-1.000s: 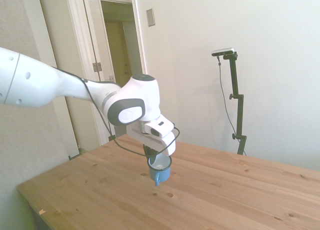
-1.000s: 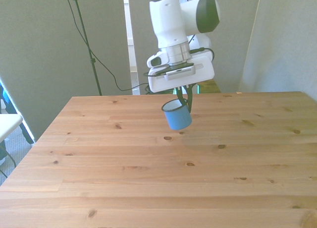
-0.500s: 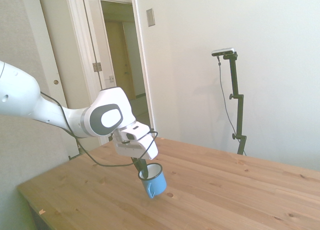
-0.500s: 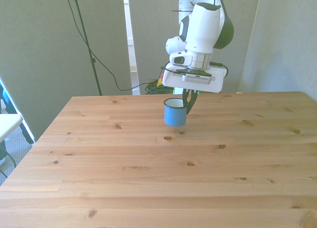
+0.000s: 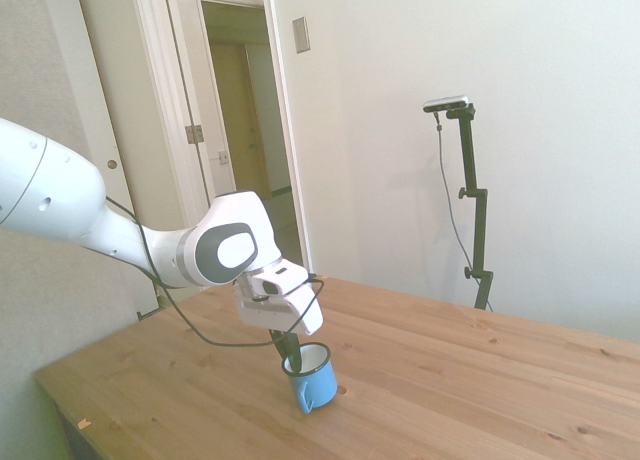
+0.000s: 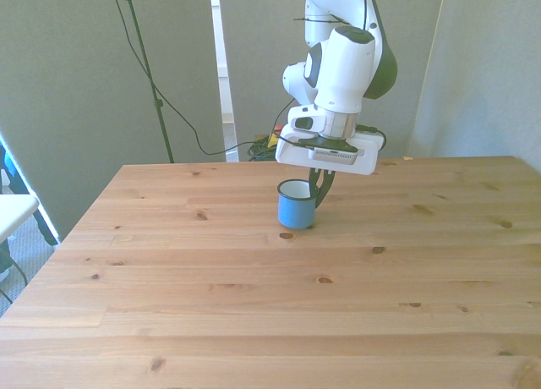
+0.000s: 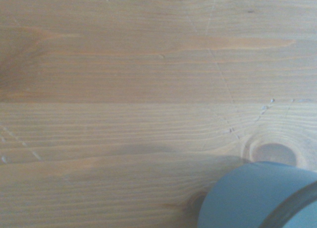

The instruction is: Flip the mug upright

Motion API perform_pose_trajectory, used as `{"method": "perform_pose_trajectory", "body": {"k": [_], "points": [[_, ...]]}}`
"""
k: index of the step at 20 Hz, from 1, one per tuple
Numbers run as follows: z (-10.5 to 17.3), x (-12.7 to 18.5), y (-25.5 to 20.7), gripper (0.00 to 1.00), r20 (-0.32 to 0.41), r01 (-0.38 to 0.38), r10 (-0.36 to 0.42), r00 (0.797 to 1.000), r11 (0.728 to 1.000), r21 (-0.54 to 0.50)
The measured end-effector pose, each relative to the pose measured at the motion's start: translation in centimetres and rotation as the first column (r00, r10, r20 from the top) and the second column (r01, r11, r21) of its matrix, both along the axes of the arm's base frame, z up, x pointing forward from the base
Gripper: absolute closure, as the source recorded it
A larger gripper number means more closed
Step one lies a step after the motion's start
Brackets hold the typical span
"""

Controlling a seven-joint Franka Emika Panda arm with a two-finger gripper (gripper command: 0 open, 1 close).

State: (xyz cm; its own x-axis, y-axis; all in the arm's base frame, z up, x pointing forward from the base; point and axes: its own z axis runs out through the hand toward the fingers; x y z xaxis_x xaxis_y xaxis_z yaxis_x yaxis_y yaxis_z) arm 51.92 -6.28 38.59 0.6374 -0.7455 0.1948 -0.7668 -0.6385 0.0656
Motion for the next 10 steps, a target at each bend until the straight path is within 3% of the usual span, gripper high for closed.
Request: {"method": "perform_pose_trajectory", "body": {"k": [2, 3, 10], "points": [[0.04, 0.16, -0.25, 1.00, 0.002, 0.006, -0.006, 1.000, 1.000, 0.002], [0.12, 0.27, -0.35, 0.00, 0.004, 0.009, -0.009, 1.000, 1.000, 0.004], [0.06, 0.48, -0.80, 0.00, 0.006, 0.028, -0.029, 1.000, 0.999, 0.018]]}}
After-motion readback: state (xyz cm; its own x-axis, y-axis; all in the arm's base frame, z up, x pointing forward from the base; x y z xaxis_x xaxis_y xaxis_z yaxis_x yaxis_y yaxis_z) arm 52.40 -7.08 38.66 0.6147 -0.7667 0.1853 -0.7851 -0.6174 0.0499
